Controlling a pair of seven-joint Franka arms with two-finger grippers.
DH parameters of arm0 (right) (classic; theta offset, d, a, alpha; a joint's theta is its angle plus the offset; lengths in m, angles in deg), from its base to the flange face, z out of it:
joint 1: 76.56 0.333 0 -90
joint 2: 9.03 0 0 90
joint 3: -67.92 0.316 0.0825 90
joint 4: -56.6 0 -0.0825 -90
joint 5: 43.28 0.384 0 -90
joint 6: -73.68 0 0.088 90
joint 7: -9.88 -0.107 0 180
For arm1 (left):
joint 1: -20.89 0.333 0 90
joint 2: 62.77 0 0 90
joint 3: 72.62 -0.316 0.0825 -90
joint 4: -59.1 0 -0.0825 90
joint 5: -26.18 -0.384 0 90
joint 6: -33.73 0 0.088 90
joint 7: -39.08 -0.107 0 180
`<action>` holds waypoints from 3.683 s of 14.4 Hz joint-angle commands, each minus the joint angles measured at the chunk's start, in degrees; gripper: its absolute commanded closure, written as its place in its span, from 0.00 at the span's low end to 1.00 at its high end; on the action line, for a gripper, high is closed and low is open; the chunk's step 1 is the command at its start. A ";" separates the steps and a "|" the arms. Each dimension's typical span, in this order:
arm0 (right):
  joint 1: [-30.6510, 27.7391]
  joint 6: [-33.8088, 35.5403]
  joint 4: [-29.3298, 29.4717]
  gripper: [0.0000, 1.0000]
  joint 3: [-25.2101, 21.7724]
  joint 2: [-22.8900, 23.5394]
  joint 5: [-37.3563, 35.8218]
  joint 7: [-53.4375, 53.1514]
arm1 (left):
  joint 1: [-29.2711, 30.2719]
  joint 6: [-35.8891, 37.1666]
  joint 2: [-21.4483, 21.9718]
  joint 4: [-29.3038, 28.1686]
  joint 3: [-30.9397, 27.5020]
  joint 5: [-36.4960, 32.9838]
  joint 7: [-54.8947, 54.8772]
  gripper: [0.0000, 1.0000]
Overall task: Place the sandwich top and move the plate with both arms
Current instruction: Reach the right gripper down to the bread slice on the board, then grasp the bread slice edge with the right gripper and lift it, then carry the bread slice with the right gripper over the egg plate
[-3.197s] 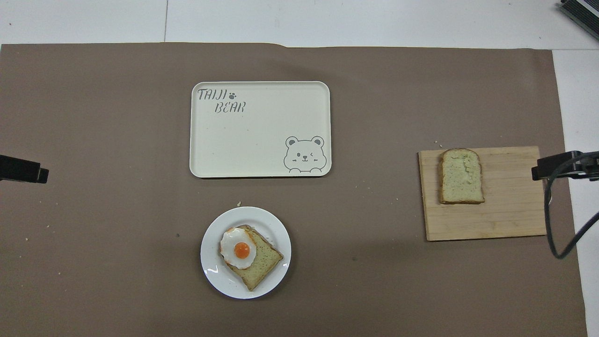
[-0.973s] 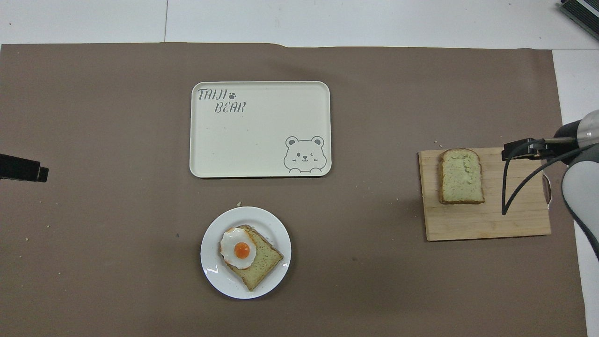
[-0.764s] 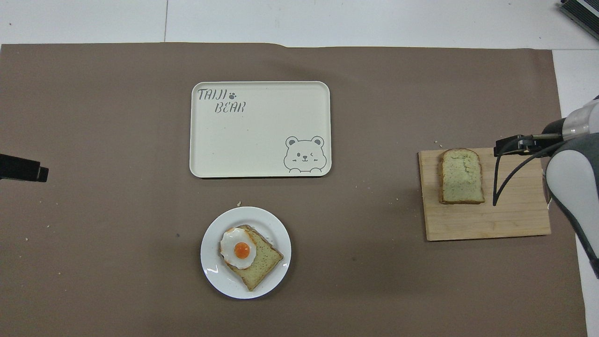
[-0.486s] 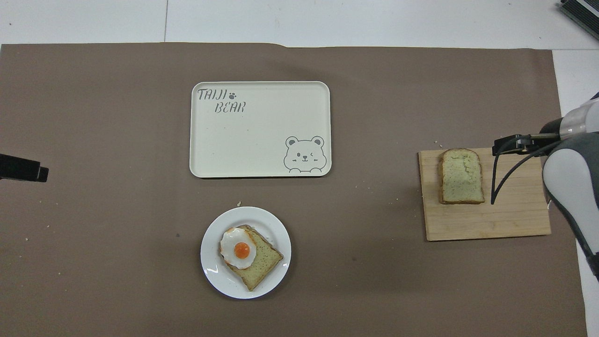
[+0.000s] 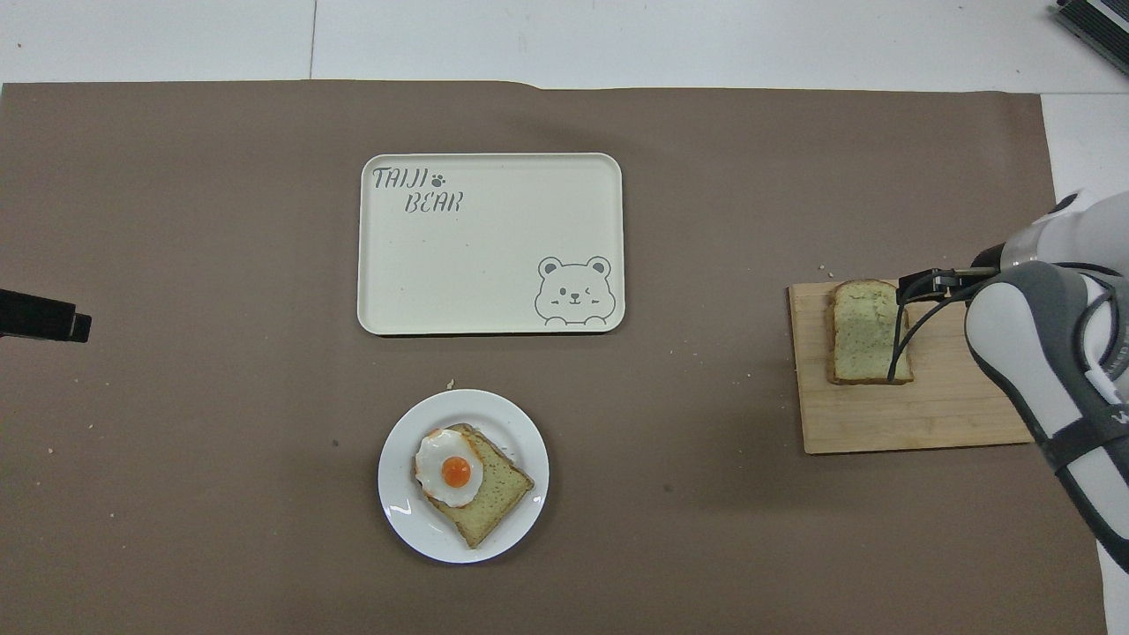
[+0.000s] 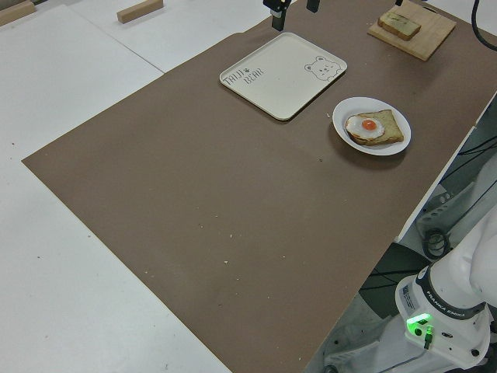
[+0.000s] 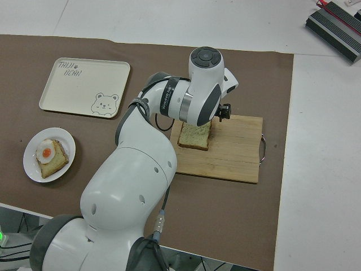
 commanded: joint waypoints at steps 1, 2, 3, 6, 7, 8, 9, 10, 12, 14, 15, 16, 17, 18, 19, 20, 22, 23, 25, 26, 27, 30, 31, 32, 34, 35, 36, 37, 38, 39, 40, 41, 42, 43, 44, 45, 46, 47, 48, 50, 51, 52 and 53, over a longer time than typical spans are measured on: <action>-1.64 -2.23 -0.89 0.00 0.51 1.89 3.06 4.19 | 0.06 -1.27 0.99 -1.51 0.01 0.67 -0.04 0.00; -1.73 -2.93 -1.32 0.00 0.42 1.98 4.46 6.04 | 0.06 -1.18 0.99 -1.51 0.01 0.67 -0.04 0.00; -1.91 -3.11 -1.68 0.00 0.42 2.07 4.65 7.27 | 0.06 -1.26 0.99 -1.51 0.01 0.67 -0.04 0.00; -1.91 -3.11 -2.21 0.00 0.42 2.34 4.83 7.46 | 0.06 -1.18 0.99 -1.51 0.01 0.67 -0.04 0.00; -1.91 -3.11 -2.21 0.00 0.42 2.34 4.83 7.46 | 0.06 -1.18 0.99 -1.51 0.01 0.67 -0.04 0.00; -1.91 -3.02 -2.29 0.11 0.42 2.34 4.83 7.46 | 0.06 -1.18 0.99 -1.51 0.01 0.67 -0.04 0.00; -1.91 -3.02 -2.30 0.34 0.42 2.34 4.83 7.46 | 0.06 -1.18 0.99 -1.51 0.01 0.67 -0.04 0.00; -1.91 -2.93 -2.30 0.57 0.42 2.34 4.83 7.46 | 0.06 -1.18 0.99 -1.51 0.01 0.67 -0.04 0.00; -1.82 -2.76 -2.30 1.00 0.51 2.25 4.83 7.11 | 0.06 -1.18 0.99 -1.51 0.01 0.67 -0.04 0.00; -1.82 -2.76 -2.30 1.00 0.42 2.33 5.09 7.02 | 0.06 -1.09 0.99 -1.51 0.01 0.67 -0.04 0.00; -1.65 -2.76 -2.30 1.00 0.42 2.34 5.00 7.02 | 0.06 -1.00 0.99 -1.51 0.01 0.67 -0.12 0.00; -1.56 -2.76 -2.30 1.00 0.42 2.34 5.09 7.02 | 0.15 -0.91 0.99 -1.51 0.01 0.67 -0.04 0.00; -1.56 -2.76 -2.12 1.00 0.42 2.34 5.00 7.11 | 0.41 -0.83 0.99 -1.51 0.01 0.67 -0.04 0.00; -1.56 -2.85 -1.86 1.00 0.42 2.51 5.00 7.11 | 0.76 -0.48 1.08 -1.51 0.01 0.67 0.05 0.00; -1.47 -2.67 -1.51 1.00 0.51 2.68 5.00 7.20 | 0.85 -0.39 1.08 -1.51 0.01 0.67 0.14 0.00; -1.30 -2.58 -1.24 1.00 0.42 2.77 5.00 7.46 | 0.86 -0.30 1.08 -1.51 0.01 0.67 0.14 0.00; -1.12 -1.97 -0.45 1.00 0.42 2.69 4.22 7.90 | 0.77 -0.12 1.08 -1.51 0.01 0.67 0.14 0.00; -0.86 -1.36 0.16 1.00 0.51 2.43 3.87 7.90 | 0.59 -0.12 1.08 -1.51 0.01 0.67 0.05 0.00; 0.02 1.36 1.65 1.00 0.51 1.99 3.51 8.16 | 0.77 -0.12 1.08 -1.51 0.01 0.67 0.14 0.00; 0.20 3.29 2.36 1.00 0.51 1.72 3.34 8.95 | 0.85 -0.12 1.08 -1.51 0.01 0.67 0.14 0.00; 0.28 6.18 3.67 1.00 0.60 1.63 3.33 10.26 | 0.86 -0.12 1.08 -1.51 -0.34 0.67 0.14 0.00; 0.20 13.92 8.85 1.00 0.60 1.54 3.42 13.34 | 0.86 -0.12 1.08 -1.51 -0.43 0.67 0.14 0.00; 0.02 15.68 9.39 1.00 0.60 1.02 3.60 15.09 | 0.86 -0.12 1.08 -1.51 -0.43 0.67 0.14 0.00; 0.11 16.31 9.48 1.00 0.60 0.58 3.51 16.85 | 0.86 -0.12 1.08 -1.51 -0.43 0.67 0.14 0.00; -0.33 20.24 9.57 1.00 0.60 -1.00 4.29 18.80 | 0.86 -0.12 1.08 -1.51 -0.43 0.67 0.14 0.00; -0.42 22.62 10.00 1.00 0.60 -1.53 4.56 18.89 | 0.86 -0.12 1.08 -1.51 -0.43 0.67 0.14 0.00; -0.42 25.25 10.27 1.00 0.60 -1.79 5.17 18.97 | 0.86 -0.12 1.08 -1.51 -0.43 0.67 0.14 0.00; -0.50 27.54 10.19 1.00 0.51 -1.97 7.09 18.89 | 0.86 -0.12 1.08 -1.51 -0.43 0.67 0.14 0.00; -0.33 29.22 10.19 1.00 0.51 -2.49 8.77 18.63 | 0.86 -0.12 1.08 -1.51 -0.43 0.67 0.14 0.00; -0.07 30.28 10.10 1.00 0.51 -2.59 8.96 18.45 | 0.86 -0.12 1.08 -1.51 -0.43 0.67 0.14 0.00; 0.28 31.51 9.75 1.00 0.60 -2.85 9.22 18.01 | 0.86 -0.12 1.08 -1.51 -0.43 0.67 0.14 0.00; 0.55 32.74 9.22 1.00 0.68 -3.37 10.01 16.09 | 0.86 -0.12 1.08 -1.51 -0.43 0.67 0.14 0.00; 1.07 33.79 8.52 1.00 1.03 -3.73 11.06 13.99 | 0.86 -0.12 1.08 -1.51 -0.43 0.67 0.14 0.00; 2.73 34.76 8.17 1.00 1.47 -4.08 11.68 12.14 | 0.86 -0.12 1.08 -1.51 -0.43 0.67 0.14 0.00; 3.88 34.94 7.82 1.00 1.56 -4.34 12.38 9.86 | 0.86 -0.12 1.08 -1.51 -0.43 0.67 0.14 0.00; 5.37 34.95 7.12 1.00 1.56 -4.61 13.00 8.18 | 0.86 -0.12 1.08 -1.51 -0.43 0.67 0.14 0.00; 7.30 34.86 6.59 1.00 1.56 -5.13 13.61 7.38 | 0.86 -0.12 1.08 -1.51 -0.43 0.67 0.14 0.00; 8.71 34.77 6.15 1.00 1.56 -5.31 14.75 6.07 | 0.86 -0.12 1.08 -1.51 -0.43 0.67 0.14 0.00; 9.68 34.42 5.79 1.00 1.56 -5.49 15.98 3.71 | 0.86 -0.12 1.08 -1.51 -0.43 0.67 0.14 0.00; 13.36 33.63 5.79 1.00 1.56 -5.66 17.30 -1.13 | 0.86 -0.12 1.08 -1.51 -0.43 0.67 0.14 0.00; 15.56 32.67 5.79 1.00 1.56 -5.75 17.83 -3.59 | 0.86 -0.12 1.08 -1.51 -0.43 0.67 0.14 0.00; 17.67 31.62 5.79 1.00 1.56 -5.75 18.10 -5.53 | 0.86 -0.12 1.08 -1.51 -0.43 0.67 0.14 0.00; 19.78 29.95 5.79 1.00 1.56 -5.75 18.19 -7.55 | 0.86 -0.12 1.08 -1.51 -0.43 0.67 0.14 0.00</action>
